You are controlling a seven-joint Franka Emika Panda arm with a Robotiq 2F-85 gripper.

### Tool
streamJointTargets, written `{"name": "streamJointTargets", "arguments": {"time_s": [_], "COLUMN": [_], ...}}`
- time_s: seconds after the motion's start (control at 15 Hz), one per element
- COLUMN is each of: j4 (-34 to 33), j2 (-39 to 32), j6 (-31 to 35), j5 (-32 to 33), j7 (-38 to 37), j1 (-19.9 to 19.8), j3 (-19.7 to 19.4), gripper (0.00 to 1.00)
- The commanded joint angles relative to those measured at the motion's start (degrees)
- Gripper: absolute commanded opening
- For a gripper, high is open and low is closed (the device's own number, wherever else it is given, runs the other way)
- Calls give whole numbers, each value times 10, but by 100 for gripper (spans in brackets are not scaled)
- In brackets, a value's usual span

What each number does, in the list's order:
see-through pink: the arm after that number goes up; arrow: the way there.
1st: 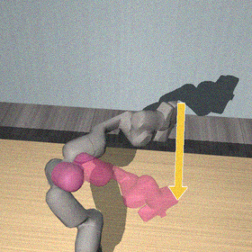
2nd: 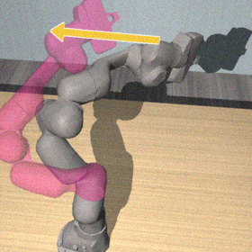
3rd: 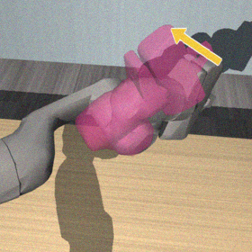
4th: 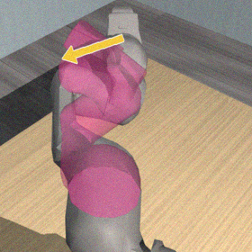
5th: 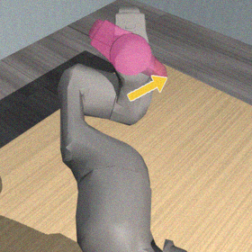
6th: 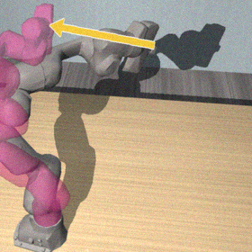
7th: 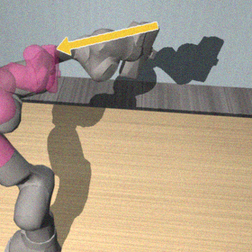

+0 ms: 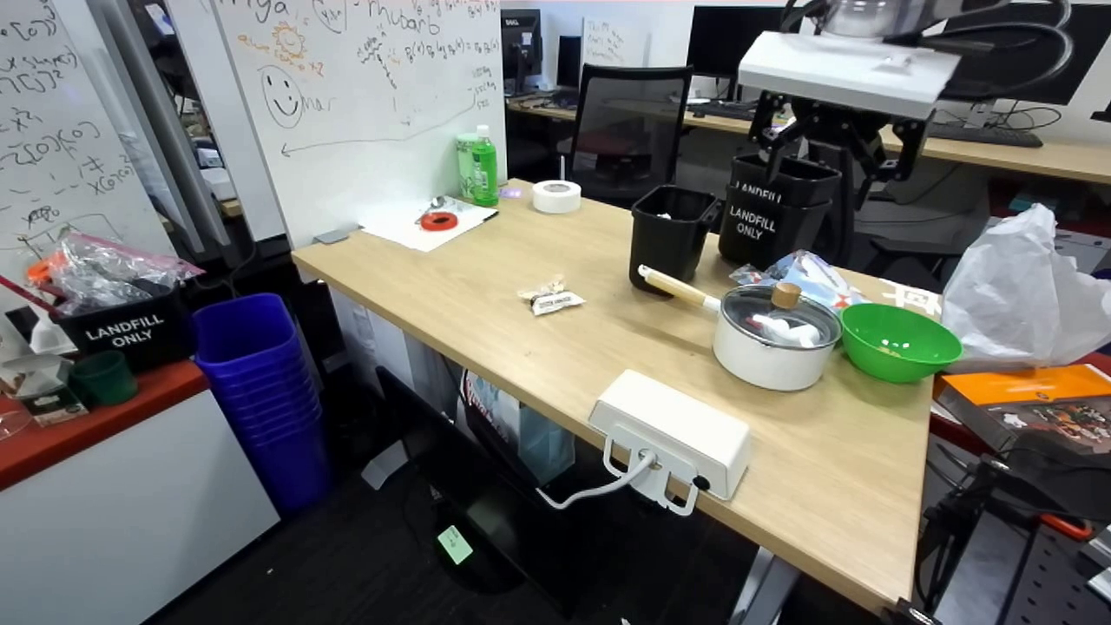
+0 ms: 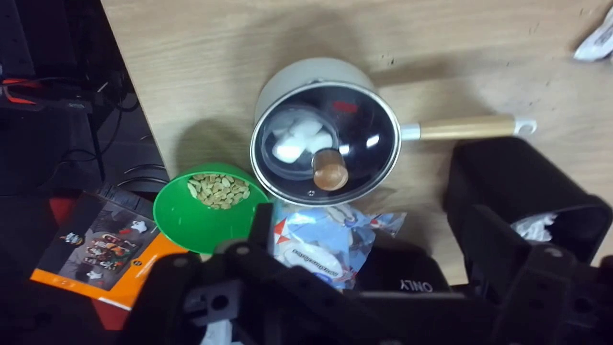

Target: Uncover the white pot

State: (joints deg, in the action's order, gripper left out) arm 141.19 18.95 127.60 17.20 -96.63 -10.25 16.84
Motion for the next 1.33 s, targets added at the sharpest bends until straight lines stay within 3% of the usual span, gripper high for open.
{"name": "streamJointTargets", "arguments": {"time_s": [0.0,0.07,0.13,0.2,0.8,1.27], "j4": [-51,-64,-30,-42,-65,-76], "j2": [-66,-80,-51,-65,-90,-123], "j6": [-48,-60,-28,-35,-51,-50], "j5": [66,66,61,64,60,-27], "j7": [-122,-150,-109,-129,-147,-79], "j1": [0,8,28,31,35,56], "j3": [-9,-19,-39,-44,-51,-123], "gripper": [100,100,100,100,100,100]}}
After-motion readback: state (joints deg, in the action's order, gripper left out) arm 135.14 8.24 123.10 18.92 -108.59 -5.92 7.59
